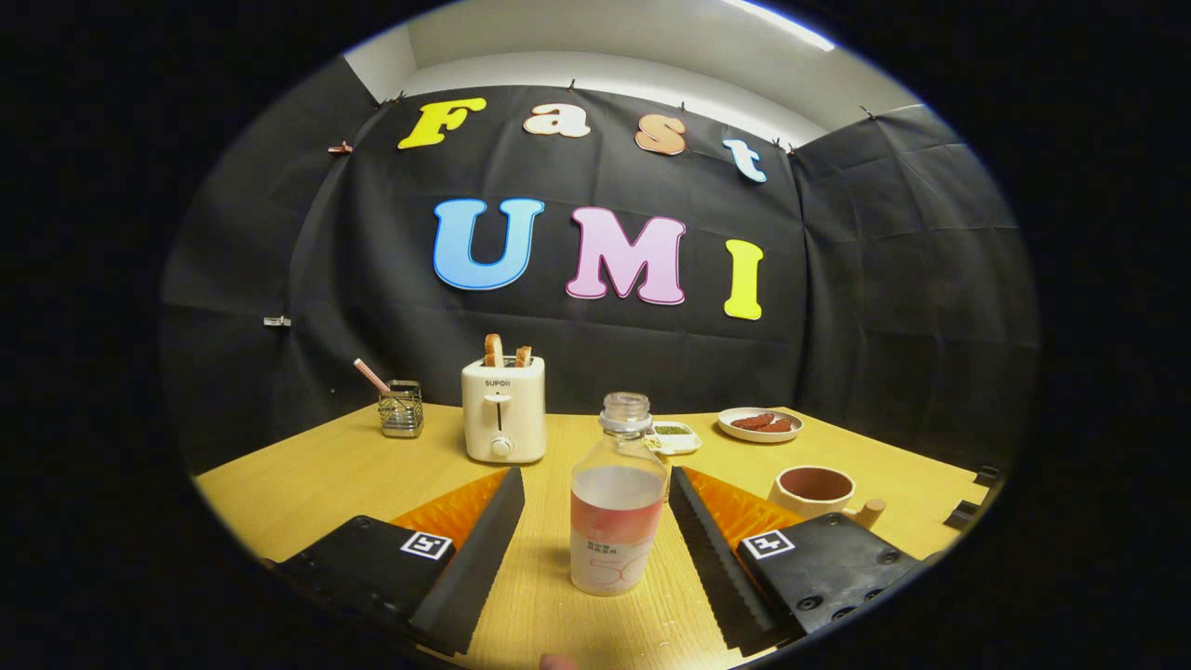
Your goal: Take the bottle from table, then pour the juice into the cup, finally place the bottle on the coaster
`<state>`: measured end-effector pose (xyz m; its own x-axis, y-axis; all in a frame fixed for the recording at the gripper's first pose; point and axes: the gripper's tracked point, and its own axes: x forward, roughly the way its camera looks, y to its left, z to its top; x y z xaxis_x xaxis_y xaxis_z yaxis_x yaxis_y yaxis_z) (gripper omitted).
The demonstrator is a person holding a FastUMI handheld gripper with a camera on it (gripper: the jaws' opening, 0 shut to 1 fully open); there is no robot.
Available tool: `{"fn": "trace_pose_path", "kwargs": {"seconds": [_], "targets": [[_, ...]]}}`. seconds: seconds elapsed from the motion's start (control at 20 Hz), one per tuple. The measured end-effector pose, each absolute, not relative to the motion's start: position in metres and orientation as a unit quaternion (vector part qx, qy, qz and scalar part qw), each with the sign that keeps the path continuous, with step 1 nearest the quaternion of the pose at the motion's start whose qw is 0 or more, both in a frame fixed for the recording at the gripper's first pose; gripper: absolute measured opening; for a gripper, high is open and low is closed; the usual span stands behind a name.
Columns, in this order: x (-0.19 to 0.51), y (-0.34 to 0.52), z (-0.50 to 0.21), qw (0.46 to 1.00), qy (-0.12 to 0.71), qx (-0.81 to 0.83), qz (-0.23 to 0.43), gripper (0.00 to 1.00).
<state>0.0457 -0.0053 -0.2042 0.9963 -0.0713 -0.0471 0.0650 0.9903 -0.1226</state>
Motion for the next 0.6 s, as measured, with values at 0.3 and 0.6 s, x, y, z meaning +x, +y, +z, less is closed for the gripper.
{"fn": "trace_pose_path", "kwargs": {"seconds": [0.3, 0.6], "targets": [[0.059, -0.015, -0.228, 0.997, 0.018, -0.069, -0.041, 0.97], [0.071, -0.018, -0.237, 0.998, 0.008, -0.049, -0.032, 0.97]]}}
